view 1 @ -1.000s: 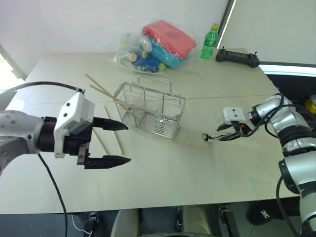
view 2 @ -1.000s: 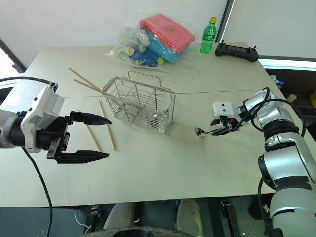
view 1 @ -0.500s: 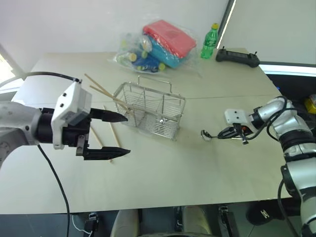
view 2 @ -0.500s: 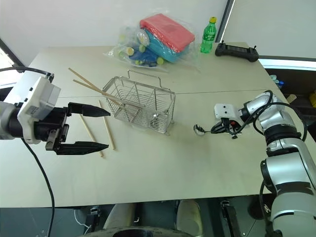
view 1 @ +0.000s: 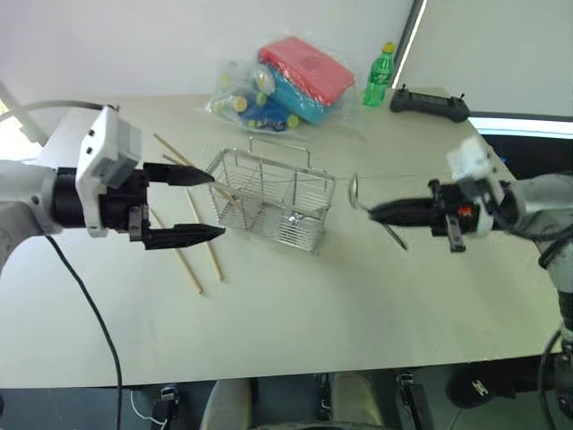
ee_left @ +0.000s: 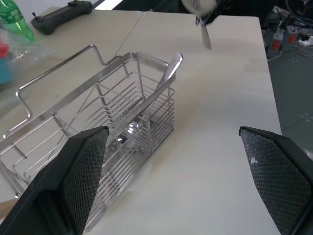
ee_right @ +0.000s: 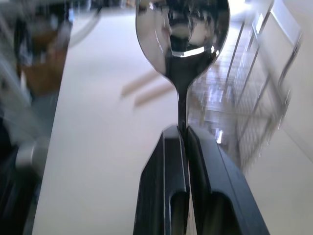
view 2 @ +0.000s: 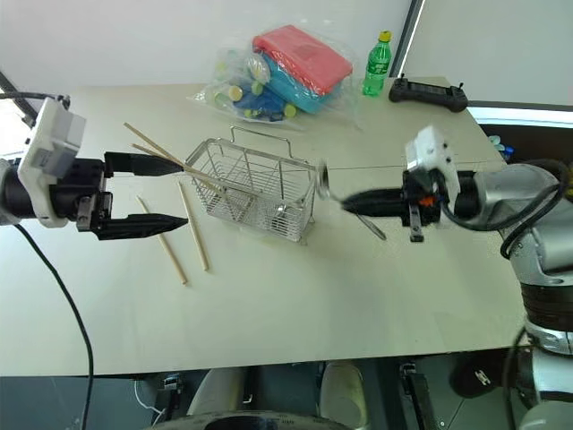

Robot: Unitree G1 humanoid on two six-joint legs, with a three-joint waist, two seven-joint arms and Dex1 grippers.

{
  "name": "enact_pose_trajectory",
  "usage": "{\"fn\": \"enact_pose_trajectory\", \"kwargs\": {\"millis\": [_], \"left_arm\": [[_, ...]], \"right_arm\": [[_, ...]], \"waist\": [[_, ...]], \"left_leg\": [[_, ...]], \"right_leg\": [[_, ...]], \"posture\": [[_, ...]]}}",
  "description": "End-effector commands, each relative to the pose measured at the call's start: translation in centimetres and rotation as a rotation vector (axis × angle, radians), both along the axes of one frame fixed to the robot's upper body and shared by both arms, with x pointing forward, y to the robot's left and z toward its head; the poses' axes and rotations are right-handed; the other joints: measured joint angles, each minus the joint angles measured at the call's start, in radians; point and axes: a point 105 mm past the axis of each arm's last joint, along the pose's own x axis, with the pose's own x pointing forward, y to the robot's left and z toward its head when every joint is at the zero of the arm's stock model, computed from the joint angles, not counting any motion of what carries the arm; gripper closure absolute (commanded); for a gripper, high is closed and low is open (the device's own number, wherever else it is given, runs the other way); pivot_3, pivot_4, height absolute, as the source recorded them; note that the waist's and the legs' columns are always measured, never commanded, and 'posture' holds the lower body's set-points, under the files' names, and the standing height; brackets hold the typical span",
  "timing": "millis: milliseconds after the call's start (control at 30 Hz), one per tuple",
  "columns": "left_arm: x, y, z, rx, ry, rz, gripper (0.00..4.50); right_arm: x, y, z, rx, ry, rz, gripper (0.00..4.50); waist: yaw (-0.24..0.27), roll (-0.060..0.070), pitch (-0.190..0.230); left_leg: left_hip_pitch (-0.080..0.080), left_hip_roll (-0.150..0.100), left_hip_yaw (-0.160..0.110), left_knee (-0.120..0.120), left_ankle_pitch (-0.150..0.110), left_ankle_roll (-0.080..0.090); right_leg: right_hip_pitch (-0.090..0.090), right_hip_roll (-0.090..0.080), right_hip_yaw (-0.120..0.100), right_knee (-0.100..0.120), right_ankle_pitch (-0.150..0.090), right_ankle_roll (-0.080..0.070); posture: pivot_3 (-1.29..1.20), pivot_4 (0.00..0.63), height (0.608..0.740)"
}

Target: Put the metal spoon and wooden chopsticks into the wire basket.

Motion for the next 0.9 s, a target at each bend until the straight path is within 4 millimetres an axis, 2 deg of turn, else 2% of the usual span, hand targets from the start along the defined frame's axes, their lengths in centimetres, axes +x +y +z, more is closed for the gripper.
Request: {"fn": "enact_pose_trajectory", "kwargs": {"millis": [33, 133, 233, 433, 600, 867, 900], "left_arm": [[0.3, -0.2, 0.5, -0.009, -0.045, -0.018, 0.0], [0.4, -0.3, 0.4, -0.011, -0.048, -0.029, 0.0], [0.6, -0.3, 0.3, -0.011, -0.049, -0.034, 0.0], [0.4, -0.1, 0.5, -0.011, -0.061, -0.035, 0.0], [0.0, 0.0, 0.6, -0.012, -0.066, -0.021, 0.0], [-0.8, -0.4, 0.8, -0.008, -0.068, -0.012, 0.0], [-0.7, -0.4, 0.9, -0.008, -0.071, -0.01, 0.0]], "right_arm": [[-0.2, 1.5, 4.4, 0.163, -0.097, -0.036, 4.44], [0.9, 3.3, 6.7, 0.291, -0.134, -0.091, 4.44], [1.8, 5.3, 7.0, 0.352, -0.144, -0.127, 4.44], [3.7, 7.8, 4.2, 0.39, -0.102, -0.183, 4.44], [5.9, 7.2, 2.5, 0.412, -0.133, -0.318, 4.44], [6.3, 6.5, 2.2, 0.455, -0.133, -0.336, 4.44], [6.3, 6.5, 2.2, 0.455, -0.13, -0.335, 4.15]], "waist": [[0.0, 0.0, 0.0], [-0.001, -0.001, 0.0], [-0.001, -0.002, 0.0], [0.0, -0.002, -0.001], [-0.004, -0.002, -0.001], [-0.003, -0.002, 0.0], [-0.003, -0.002, 0.0]], "left_leg": [[0.0, 0.0, 0.0, 0.0, 0.0, 0.0], [-0.001, 0.0, 0.0, -0.001, 0.0, 0.0], [-0.002, 0.0, 0.0, -0.002, 0.0, 0.0], [-0.003, 0.0, 0.0, -0.002, 0.0, 0.001], [-0.003, 0.0, 0.0, -0.001, 0.0, 0.002], [-0.003, 0.0, 0.0, -0.002, 0.0, 0.002], [-0.003, 0.0, 0.0, -0.002, 0.0, 0.002]], "right_leg": [[0.0, 0.0, 0.0, 0.0, 0.0, 0.0], [-0.002, 0.0, 0.0, 0.0, 0.004, -0.001], [-0.002, 0.0, 0.0, 0.001, 0.004, -0.001], [-0.004, 0.0, 0.0, 0.001, 0.004, 0.0], [-0.004, 0.0, 0.0, 0.001, 0.004, 0.0], [-0.005, 0.0, 0.0, 0.001, 0.004, 0.0], [-0.004, 0.0, 0.0, 0.001, 0.004, 0.0]], "posture": [[0.0, 0.15, 0.678], [0.0, 0.15, 0.678], [0.0, 0.15, 0.678], [0.0, 0.15, 0.678], [0.0, 0.15, 0.678], [0.0, 0.15, 0.678], [0.0, 0.15, 0.678]]}}
